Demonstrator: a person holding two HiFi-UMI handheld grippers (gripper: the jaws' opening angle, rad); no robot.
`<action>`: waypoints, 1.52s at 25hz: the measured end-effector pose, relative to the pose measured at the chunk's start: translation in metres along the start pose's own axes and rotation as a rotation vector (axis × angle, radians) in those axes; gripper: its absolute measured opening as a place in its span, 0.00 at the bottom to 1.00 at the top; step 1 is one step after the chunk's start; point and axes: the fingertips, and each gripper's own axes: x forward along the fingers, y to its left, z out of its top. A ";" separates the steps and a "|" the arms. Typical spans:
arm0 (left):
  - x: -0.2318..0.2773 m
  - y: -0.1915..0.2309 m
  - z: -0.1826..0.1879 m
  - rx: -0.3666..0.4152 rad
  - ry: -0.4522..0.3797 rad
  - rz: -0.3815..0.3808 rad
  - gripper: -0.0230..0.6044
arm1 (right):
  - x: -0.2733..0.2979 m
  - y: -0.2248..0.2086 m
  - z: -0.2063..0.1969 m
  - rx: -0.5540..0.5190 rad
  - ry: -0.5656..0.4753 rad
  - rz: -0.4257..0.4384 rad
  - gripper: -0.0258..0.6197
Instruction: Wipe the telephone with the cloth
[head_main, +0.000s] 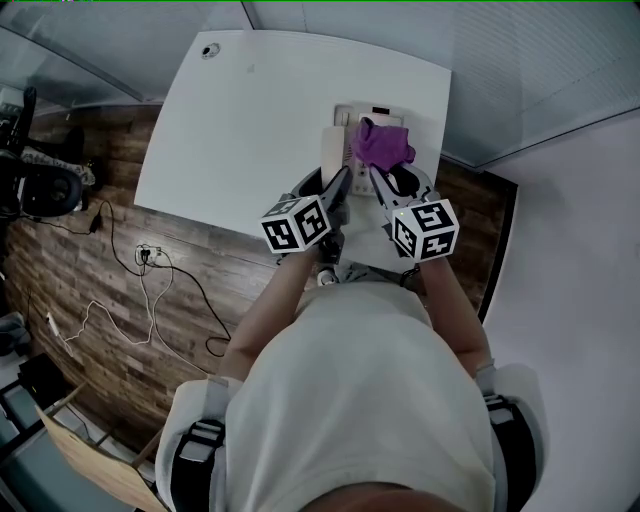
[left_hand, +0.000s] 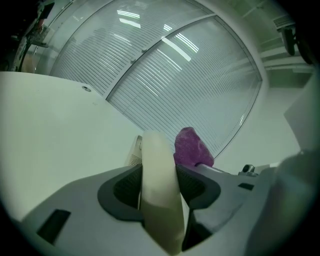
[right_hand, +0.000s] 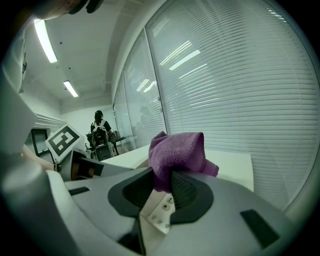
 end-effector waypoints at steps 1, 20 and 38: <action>-0.003 -0.002 0.000 -0.006 -0.003 -0.012 0.39 | -0.001 0.002 0.000 -0.002 0.000 0.002 0.20; -0.067 -0.024 -0.004 -0.103 -0.109 -0.220 0.39 | -0.026 0.043 0.002 -0.045 -0.033 0.030 0.20; -0.108 -0.050 -0.009 -0.137 -0.163 -0.391 0.39 | -0.043 0.074 0.001 -0.086 -0.059 0.051 0.20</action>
